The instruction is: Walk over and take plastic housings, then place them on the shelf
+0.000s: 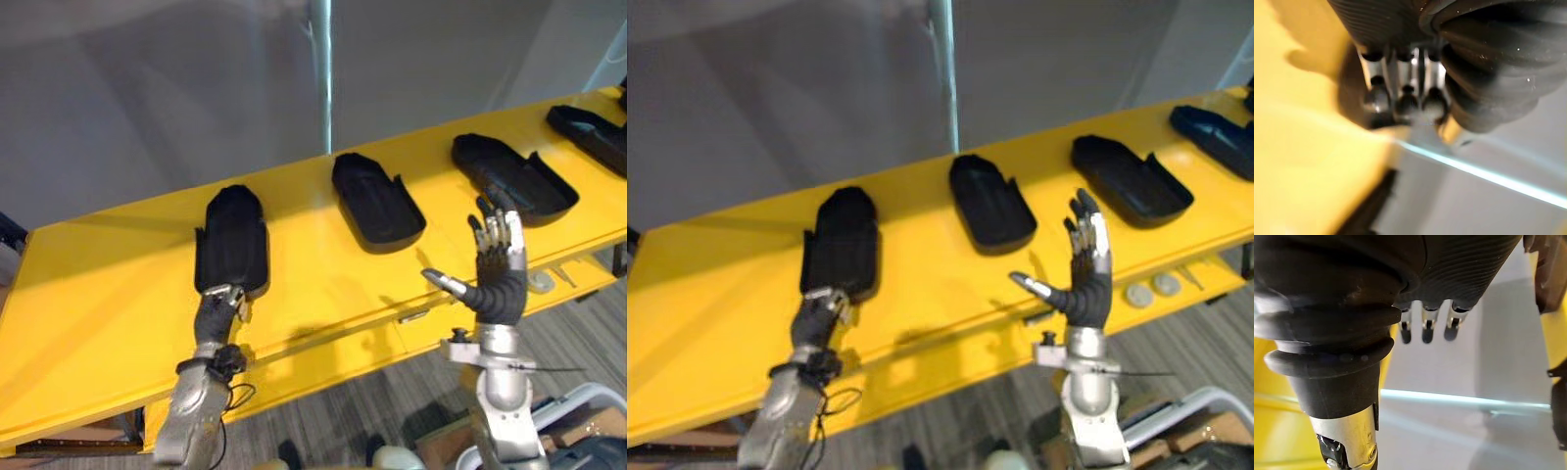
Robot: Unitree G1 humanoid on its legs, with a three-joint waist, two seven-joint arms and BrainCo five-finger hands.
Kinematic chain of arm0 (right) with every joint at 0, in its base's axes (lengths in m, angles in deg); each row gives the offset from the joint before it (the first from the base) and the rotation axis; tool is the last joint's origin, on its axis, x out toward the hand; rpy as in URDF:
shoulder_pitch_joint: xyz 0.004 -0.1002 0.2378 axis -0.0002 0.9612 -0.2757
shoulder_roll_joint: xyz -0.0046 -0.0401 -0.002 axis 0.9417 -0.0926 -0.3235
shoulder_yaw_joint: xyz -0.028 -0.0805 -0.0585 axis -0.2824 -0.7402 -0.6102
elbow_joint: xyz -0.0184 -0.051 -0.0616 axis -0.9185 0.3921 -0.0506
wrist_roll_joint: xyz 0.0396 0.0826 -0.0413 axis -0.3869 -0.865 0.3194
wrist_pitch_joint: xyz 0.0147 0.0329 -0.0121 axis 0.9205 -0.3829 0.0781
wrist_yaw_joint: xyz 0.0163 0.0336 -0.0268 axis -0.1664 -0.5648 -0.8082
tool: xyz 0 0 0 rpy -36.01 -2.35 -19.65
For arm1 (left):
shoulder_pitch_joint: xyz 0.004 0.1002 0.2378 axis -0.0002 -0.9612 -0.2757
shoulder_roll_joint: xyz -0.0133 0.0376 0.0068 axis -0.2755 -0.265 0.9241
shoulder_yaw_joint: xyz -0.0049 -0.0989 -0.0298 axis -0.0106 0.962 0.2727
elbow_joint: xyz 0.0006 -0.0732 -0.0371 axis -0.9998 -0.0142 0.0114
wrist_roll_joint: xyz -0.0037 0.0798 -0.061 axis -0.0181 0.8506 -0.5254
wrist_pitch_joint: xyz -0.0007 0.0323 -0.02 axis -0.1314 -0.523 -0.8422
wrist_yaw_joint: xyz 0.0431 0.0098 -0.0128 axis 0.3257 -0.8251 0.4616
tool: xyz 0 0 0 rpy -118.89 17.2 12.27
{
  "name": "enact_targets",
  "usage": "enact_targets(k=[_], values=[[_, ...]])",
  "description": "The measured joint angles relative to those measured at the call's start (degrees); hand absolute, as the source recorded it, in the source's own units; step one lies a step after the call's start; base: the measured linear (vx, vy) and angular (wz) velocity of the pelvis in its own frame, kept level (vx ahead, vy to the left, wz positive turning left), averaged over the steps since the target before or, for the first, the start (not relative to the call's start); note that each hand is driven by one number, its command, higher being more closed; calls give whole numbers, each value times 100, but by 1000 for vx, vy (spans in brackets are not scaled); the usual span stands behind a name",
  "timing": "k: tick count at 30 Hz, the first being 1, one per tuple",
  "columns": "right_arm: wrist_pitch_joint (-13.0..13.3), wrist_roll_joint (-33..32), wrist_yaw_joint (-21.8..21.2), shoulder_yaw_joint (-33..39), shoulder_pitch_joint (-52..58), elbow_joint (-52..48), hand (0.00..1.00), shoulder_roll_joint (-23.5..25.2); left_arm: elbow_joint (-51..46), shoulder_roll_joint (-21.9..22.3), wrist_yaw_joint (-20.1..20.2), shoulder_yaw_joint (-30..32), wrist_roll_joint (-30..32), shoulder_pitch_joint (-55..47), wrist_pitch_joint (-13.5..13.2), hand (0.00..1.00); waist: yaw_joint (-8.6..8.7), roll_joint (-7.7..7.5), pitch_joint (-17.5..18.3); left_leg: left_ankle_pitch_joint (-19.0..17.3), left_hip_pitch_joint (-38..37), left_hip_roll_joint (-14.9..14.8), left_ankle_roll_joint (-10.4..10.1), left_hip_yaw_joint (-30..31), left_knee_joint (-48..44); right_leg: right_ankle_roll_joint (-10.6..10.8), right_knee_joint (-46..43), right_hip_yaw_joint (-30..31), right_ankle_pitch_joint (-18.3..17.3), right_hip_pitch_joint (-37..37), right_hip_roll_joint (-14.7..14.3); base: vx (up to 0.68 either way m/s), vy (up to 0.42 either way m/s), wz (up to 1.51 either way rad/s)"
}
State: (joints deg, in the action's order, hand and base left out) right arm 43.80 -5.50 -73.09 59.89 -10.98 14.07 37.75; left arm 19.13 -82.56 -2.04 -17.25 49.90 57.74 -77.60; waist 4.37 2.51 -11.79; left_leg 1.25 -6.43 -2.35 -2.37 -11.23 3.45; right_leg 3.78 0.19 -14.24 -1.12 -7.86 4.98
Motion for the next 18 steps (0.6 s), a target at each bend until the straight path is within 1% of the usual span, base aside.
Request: enact_targets(k=[1,2,3,4,5,6,7,8,10,11,13,15,16,18], values=[[0,1,41,0,-1,-1,0,11,-140,5,38,73,-4,-50,-110,0,-66,-2,1,0,-20,0,0,0,2,0,22,-4,0,-28,-2,24,6,19],[0,5,82,-2,-18,-13,0,34,-358,9,133,238,-5,-157,-369,0,-160,-4,6,0,-33,1,0,31,4,0,48,-42,0,-77,-5,13,-9,21],[0,8,135,-1,-20,-29,0,60,-548,31,166,393,-5,-235,-600,0,-207,-2,9,0,-30,15,0,159,5,2,84,-167,-2,-149,0,9,-16,31],[0,11,174,-1,-25,-29,0,72,-622,61,159,458,-3,-264,-721,0,-223,-4,10,1,-30,21,0,199,4,3,102,-217,-3,-185,1,-9,-20,42],[-1,19,227,-4,-52,-30,0,102,-753,142,98,553,3,-359,-1067,0,-255,-22,20,2,-27,37,-1,279,6,4,148,-303,-5,-233,4,-21,-11,27],[-2,24,281,-4,-70,-37,0,113,-854,223,55,648,3,-419,-1278,0,-315,-25,36,2,-23,37,-1,288,13,3,154,-310,-6,-232,2,-14,-5,20],[-38,44,355,-7,-97,-62,0,117,-926,267,-21,716,0,-461,-1597,0,-386,-34,59,2,-3,37,-1,304,13,2,157,-328,-7,-236,1,4,-6,13],[-57,89,421,-12,-131,-68,0,122,-982,288,-38,759,2,-500,-1796,0,-388,-48,111,7,48,43,-4,340,11,2,161,-372,-6,-216,4,13,-7,18],[-80,152,553,-5,-153,-73,0,157,-1097,296,-65,824,54,-508,-2106,0,-370,-99,157,26,63,63,-4,435,29,3,163,-454,-7,-236,11,18,-6,20],[-111,183,589,-6,-162,-73,0,166,-1106,308,-70,832,126,-511,-2211,0,-373,-112,171,29,62,63,-4,434,39,3,163,-453,-7,-234,12,18,2,9],[-263,267,788,-2,-175,-73,0,178,-1161,406,-87,815,365,-472,-2448,0,-360,-175,221,53,58,69,3,413,103,4,165,-435,-7,-200,16,3,5,-2],[-335,276,963,6,-163,-67,0,179,-1160,392,-86,737,461,-402,-2542,0,-359,-211,242,45,53,58,8,297,105,5,144,-301,-6,-121,13,0,21,-27],[-369,285,1085,21,-145,-68,0,187,-1160,390,-101,593,466,-372,-2607,0,-343,-217,247,27,43,42,12,151,104,16,123,-152,5,-45,7,7,32,-50],[-422,283,1213,172,39,-67,0,224,-1141,388,-172,341,485,-270,-2636,0,-299,-222,255,7,14,19,13,-95,103,23,65,87,28,68,-2,35,35,-60]])
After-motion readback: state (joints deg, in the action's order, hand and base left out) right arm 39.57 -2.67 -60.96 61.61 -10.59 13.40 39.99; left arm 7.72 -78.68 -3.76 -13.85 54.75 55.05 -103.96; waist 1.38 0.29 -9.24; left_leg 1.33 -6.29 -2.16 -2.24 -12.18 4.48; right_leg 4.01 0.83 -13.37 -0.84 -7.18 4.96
